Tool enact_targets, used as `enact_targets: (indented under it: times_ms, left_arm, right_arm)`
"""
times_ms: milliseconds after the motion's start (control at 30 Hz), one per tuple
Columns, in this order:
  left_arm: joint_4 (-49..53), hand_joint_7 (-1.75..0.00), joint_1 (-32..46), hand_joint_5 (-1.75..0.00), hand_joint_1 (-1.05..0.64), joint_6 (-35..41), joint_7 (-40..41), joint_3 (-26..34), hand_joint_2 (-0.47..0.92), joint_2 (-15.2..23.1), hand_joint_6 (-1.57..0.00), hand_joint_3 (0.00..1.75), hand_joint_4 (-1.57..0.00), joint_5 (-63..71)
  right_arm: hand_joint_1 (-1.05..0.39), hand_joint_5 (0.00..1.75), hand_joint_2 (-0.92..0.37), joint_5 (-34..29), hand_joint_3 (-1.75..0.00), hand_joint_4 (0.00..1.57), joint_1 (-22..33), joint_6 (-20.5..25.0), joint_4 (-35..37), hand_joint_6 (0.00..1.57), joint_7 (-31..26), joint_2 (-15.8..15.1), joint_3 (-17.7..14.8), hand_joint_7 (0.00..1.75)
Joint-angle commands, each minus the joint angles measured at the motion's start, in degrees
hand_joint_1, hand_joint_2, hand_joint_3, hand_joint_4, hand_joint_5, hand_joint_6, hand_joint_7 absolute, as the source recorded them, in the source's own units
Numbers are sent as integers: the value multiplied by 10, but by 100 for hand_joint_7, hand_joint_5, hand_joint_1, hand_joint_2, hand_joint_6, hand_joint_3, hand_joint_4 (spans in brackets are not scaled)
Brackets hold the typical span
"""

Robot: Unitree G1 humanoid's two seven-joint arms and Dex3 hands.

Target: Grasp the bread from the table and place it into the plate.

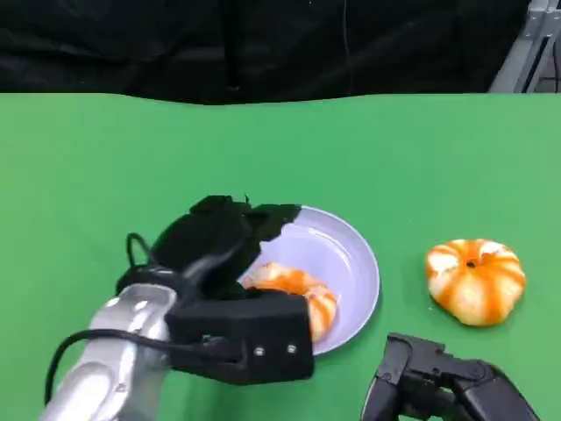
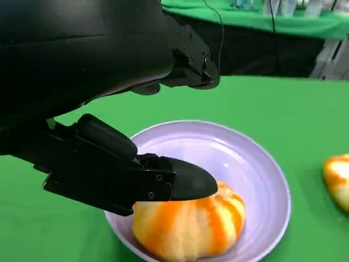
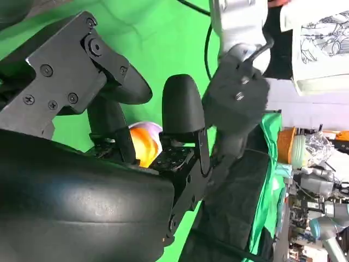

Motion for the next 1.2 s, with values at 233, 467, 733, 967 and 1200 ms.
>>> enact_targets:
  times_ms: [233,467,733,967,1200]
  left_arm:
    - [-186,-22,161,-93,-32,-18,2,135,92,-32,-68,26,-27,-214]
    - [-285,-56,299,-111,-12,-65,23,208,58,-65,-89,98,-75,-342]
    - [-255,-148,408,-169,-2,-208,52,232,30,-95,-89,157,-92,-400]
    - [-182,-159,432,-174,-4,-311,72,223,30,-115,-83,158,-92,-400]
    - [-149,-160,437,-175,-6,-351,70,214,31,-117,-82,157,-91,-404]
  right_arm:
    - [-10,164,-33,-18,-134,71,3,3,-5,70,-11,-2,12,145]
    - [-9,165,-32,-17,-135,73,6,11,-11,70,-14,0,19,144]
    - [-8,164,-32,-15,-135,73,1,9,-10,71,-12,-5,10,144]
    - [-5,165,-32,11,-136,72,0,-5,0,71,4,-12,-15,143]
    - [-6,166,-33,23,-134,70,-3,-4,4,70,14,-15,-29,145]
